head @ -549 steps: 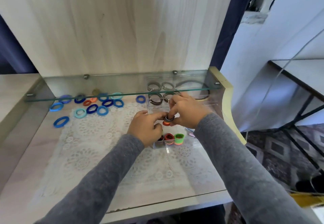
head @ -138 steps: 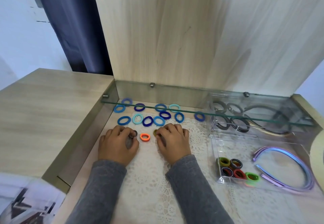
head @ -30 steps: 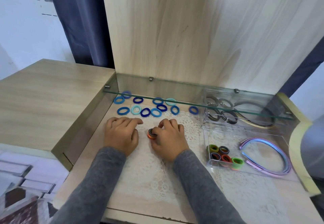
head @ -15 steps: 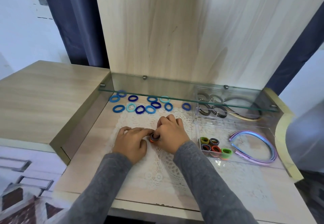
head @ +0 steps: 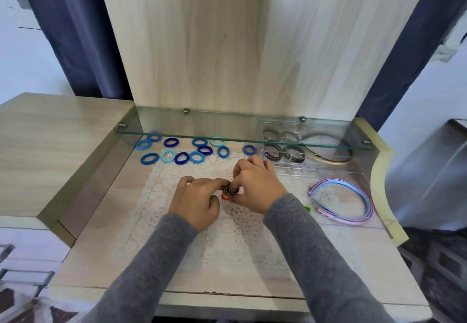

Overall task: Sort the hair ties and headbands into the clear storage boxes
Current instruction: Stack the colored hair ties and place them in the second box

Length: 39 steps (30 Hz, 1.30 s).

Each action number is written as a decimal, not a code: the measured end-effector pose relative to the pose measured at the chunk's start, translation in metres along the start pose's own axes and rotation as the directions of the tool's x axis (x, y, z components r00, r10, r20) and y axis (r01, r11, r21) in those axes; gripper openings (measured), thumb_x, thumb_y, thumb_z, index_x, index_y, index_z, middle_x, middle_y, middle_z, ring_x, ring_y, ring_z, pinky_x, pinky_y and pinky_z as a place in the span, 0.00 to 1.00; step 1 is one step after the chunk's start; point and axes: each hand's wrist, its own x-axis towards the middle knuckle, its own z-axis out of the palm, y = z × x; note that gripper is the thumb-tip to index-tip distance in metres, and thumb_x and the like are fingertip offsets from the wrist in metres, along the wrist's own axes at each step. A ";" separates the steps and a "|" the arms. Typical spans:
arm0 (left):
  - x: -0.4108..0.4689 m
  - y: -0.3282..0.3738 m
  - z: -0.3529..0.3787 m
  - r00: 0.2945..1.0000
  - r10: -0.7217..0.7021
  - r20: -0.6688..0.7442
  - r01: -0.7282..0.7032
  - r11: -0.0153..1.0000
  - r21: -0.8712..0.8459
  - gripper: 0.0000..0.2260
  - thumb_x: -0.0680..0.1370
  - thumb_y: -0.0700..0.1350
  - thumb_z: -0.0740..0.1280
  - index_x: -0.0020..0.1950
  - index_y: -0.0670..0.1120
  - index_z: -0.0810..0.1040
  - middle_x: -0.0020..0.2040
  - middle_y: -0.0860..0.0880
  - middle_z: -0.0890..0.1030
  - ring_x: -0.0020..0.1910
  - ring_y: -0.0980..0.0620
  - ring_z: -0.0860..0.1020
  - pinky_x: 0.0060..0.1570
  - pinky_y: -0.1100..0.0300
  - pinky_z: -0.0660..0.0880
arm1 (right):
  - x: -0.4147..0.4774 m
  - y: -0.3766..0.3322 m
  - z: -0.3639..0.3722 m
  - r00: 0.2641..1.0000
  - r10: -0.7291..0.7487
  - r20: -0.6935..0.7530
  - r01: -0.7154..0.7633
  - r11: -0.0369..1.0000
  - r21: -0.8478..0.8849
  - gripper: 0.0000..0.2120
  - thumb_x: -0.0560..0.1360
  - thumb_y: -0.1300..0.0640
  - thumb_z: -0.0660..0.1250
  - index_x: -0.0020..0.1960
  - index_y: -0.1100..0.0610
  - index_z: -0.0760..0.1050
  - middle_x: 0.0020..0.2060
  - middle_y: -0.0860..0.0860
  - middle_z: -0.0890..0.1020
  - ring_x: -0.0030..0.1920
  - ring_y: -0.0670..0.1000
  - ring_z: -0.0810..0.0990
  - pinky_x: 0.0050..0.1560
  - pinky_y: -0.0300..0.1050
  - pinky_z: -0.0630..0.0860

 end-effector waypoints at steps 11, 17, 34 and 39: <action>0.028 0.059 0.023 0.994 0.097 0.042 -0.093 0.991 -0.092 0.24 0.69 0.43 0.56 0.63 0.55 0.75 0.53 0.55 0.82 0.51 0.54 0.78 0.61 0.58 0.61 | -0.034 0.057 -0.024 0.994 0.108 -0.031 -0.109 0.994 -0.015 0.10 0.72 0.41 0.67 0.49 0.43 0.82 0.52 0.44 0.72 0.60 0.52 0.63 0.57 0.49 0.57; 0.044 0.086 0.038 0.983 0.178 0.043 -0.171 0.976 -0.132 0.24 0.69 0.45 0.55 0.63 0.55 0.75 0.55 0.56 0.81 0.54 0.56 0.77 0.60 0.57 0.60 | -0.053 0.090 -0.038 0.989 0.144 -0.027 -0.144 0.989 -0.026 0.08 0.72 0.42 0.68 0.49 0.42 0.82 0.54 0.44 0.72 0.62 0.51 0.62 0.59 0.49 0.56; 0.037 0.071 0.073 0.936 0.350 -0.022 -0.346 0.910 -0.229 0.20 0.75 0.53 0.56 0.65 0.54 0.73 0.59 0.57 0.79 0.60 0.58 0.74 0.60 0.58 0.61 | -0.062 0.127 -0.026 0.966 0.231 0.119 -0.230 0.973 -0.027 0.10 0.70 0.43 0.70 0.50 0.43 0.82 0.54 0.47 0.72 0.60 0.53 0.62 0.62 0.51 0.58; 0.038 0.070 0.076 0.933 0.358 -0.019 -0.352 0.904 -0.243 0.21 0.73 0.55 0.58 0.65 0.53 0.72 0.59 0.59 0.77 0.60 0.59 0.73 0.61 0.57 0.61 | -0.057 0.126 -0.022 0.954 0.233 0.189 -0.231 0.972 -0.032 0.09 0.71 0.43 0.71 0.49 0.43 0.81 0.54 0.48 0.73 0.60 0.54 0.63 0.61 0.51 0.60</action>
